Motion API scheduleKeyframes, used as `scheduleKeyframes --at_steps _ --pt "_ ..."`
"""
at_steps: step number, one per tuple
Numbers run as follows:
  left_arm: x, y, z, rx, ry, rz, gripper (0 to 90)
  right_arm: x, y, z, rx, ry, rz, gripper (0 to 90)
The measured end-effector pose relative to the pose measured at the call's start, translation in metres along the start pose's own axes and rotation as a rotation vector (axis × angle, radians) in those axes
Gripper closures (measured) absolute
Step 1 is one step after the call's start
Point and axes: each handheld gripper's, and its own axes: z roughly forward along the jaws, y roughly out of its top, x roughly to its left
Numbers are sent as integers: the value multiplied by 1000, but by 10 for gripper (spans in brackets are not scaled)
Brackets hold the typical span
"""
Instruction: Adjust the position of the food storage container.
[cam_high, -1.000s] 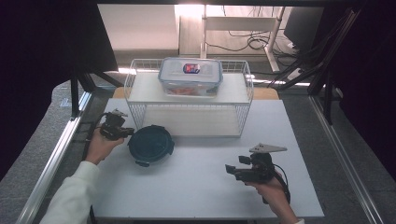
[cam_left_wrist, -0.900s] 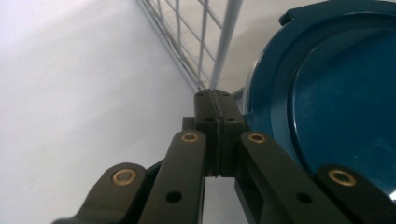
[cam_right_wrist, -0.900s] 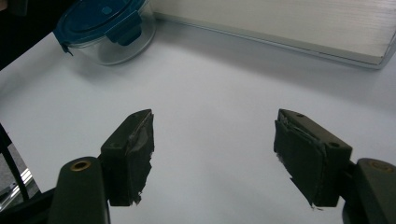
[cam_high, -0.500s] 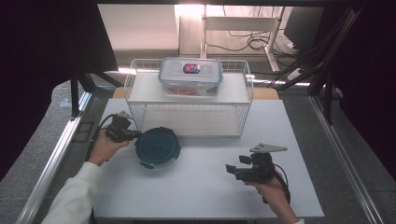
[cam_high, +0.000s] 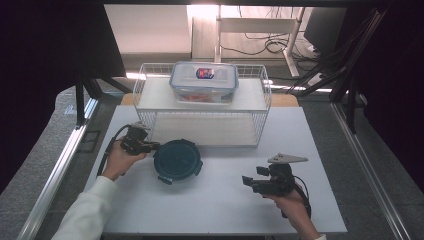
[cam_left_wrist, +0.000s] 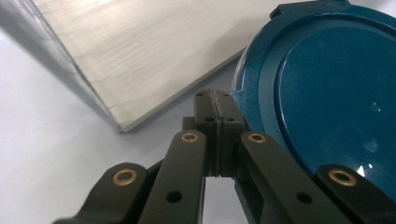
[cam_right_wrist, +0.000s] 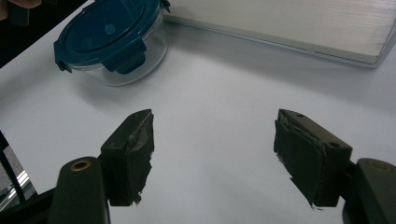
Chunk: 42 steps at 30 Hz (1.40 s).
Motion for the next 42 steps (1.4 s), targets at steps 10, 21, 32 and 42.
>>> scheduleKeyframes --at_steps 10,21,32,42 --pt "-15 3 7 -12 -36 21 900 1 0 1 1 14 2 283" --pt "-39 9 14 -4 -54 61 900 -2 0 0 -2 -8 -1 284" --pt "-57 10 17 1 -72 90 900 -1 0 -1 -5 -9 -3 283" --pt "-67 8 18 3 -97 88 900 -2 0 -1 -6 -9 -5 283"
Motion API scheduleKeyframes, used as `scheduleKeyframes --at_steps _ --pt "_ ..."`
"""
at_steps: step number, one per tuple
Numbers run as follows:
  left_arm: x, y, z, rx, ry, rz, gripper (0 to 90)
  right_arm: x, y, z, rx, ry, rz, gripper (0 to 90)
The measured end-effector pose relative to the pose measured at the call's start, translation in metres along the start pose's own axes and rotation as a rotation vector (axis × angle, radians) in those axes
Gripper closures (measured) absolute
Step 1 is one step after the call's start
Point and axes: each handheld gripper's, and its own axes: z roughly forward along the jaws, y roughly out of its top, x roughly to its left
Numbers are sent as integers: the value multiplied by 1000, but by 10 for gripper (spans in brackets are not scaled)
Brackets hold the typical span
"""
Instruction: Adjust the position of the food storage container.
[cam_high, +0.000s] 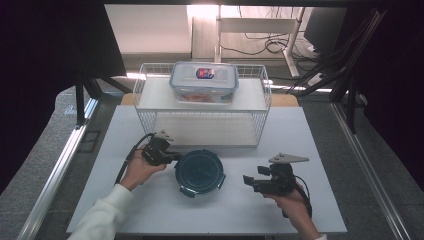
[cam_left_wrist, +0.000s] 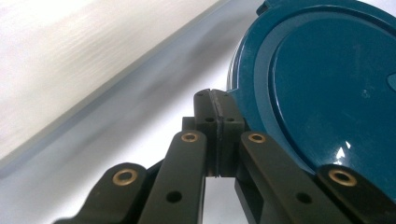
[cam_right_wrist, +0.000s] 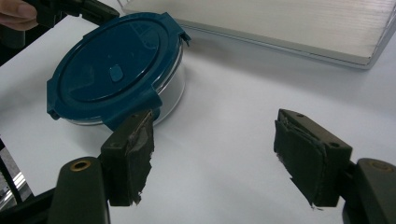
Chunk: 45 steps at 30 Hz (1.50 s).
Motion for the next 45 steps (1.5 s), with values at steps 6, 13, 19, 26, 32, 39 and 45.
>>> scheduleKeyframes --at_steps 6,13,19,26,32,39,45 --pt "-4 -1 1 -4 -16 -4 900 0 0 -1 -4 0 0 283" --pt "-9 -2 2 -8 -33 -9 900 -1 0 -1 -2 1 5 283" --pt "-14 -3 4 -8 -48 -5 900 -2 1 -2 -8 3 10 282" --pt "-21 -5 5 -9 -66 4 900 -2 1 -3 -11 2 12 281" --pt "-25 -6 5 -7 -90 14 900 -2 1 -3 -10 -1 13 281" --pt "-30 -8 6 -10 -103 4 900 -4 2 -5 -21 -7 19 281" --pt "-33 -10 5 -10 -112 -1 900 -3 1 -4 -18 -8 18 281"
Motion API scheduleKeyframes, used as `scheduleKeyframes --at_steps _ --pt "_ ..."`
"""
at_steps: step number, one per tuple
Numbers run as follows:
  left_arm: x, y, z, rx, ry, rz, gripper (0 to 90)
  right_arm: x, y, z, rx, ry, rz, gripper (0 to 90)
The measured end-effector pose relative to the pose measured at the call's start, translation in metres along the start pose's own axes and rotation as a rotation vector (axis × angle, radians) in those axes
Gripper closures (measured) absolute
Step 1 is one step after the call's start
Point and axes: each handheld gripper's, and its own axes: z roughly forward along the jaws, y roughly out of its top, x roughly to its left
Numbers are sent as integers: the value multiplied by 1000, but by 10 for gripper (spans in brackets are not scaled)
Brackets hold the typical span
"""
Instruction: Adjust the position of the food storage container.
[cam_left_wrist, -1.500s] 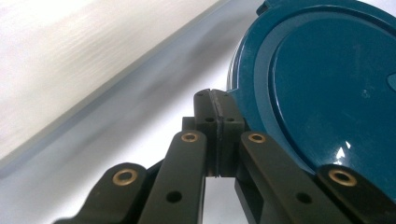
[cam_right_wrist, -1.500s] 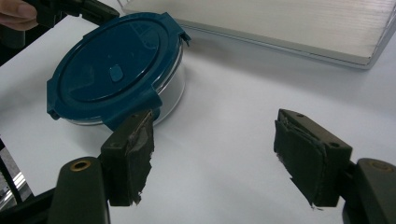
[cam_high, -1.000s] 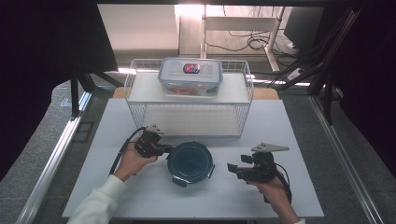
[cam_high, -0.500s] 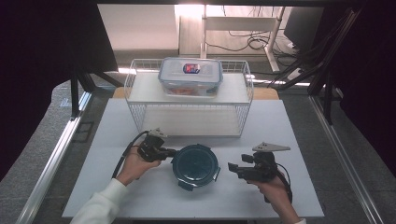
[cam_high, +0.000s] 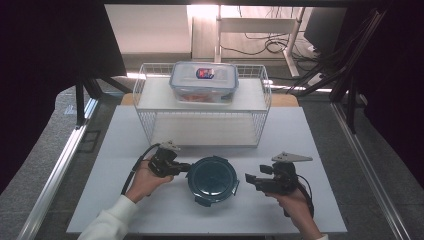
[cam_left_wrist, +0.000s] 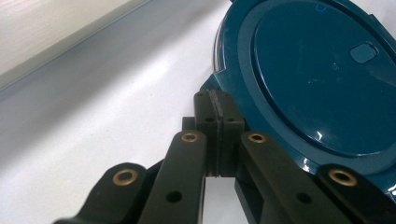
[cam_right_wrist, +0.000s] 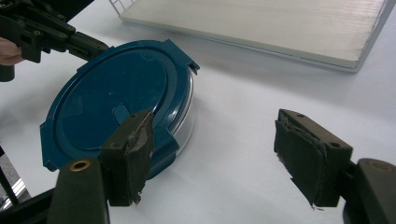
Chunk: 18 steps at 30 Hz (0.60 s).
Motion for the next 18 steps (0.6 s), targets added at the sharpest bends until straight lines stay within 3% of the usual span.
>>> scheduleKeyframes --at_steps 12,15,17,18 --pt "-5 0 3 -6 -17 1 900 -2 0 -1 -5 -6 4 281" --pt "-4 1 -1 -43 -5 -30 896 -2 0 -3 -8 -7 7 277" --pt "0 1 -15 -89 16 -81 836 -1 0 -5 -15 -10 9 267" --pt "0 1 -15 -89 16 -81 799 -1 0 -5 -15 -10 9 267"
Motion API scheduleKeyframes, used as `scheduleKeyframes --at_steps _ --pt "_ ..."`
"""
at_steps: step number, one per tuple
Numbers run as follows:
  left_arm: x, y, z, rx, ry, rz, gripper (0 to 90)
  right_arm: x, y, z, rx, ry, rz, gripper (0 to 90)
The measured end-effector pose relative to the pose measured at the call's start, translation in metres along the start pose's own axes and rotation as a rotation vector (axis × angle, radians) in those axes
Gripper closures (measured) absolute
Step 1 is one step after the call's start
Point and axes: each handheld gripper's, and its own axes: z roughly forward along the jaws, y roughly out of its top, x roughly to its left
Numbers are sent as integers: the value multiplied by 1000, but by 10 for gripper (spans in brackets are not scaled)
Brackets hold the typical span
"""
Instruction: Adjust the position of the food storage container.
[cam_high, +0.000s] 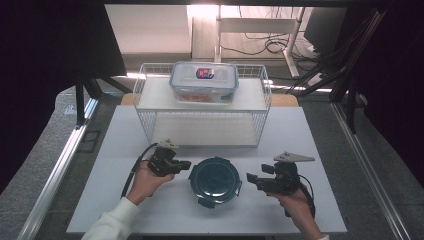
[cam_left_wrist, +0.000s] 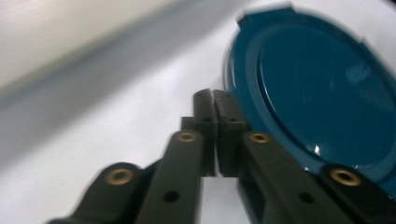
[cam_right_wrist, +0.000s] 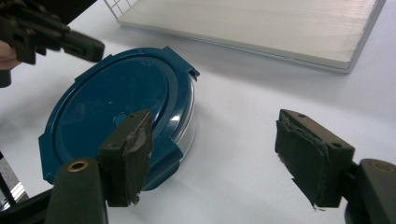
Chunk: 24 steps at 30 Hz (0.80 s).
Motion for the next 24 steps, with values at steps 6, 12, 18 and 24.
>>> scheduleKeyframes --at_steps 6,12,18,24 --pt "-11 -6 -27 -24 71 -61 395 1 0 -2 -8 -4 4 255" --pt "-22 -20 -47 -50 40 -58 263 4 -1 -3 -10 9 3 251" --pt "-25 -31 -65 -61 61 -86 190 9 -5 -7 -12 16 0 241" --pt "-24 -33 -77 -93 56 -108 168 9 -9 -9 -16 10 17 229"
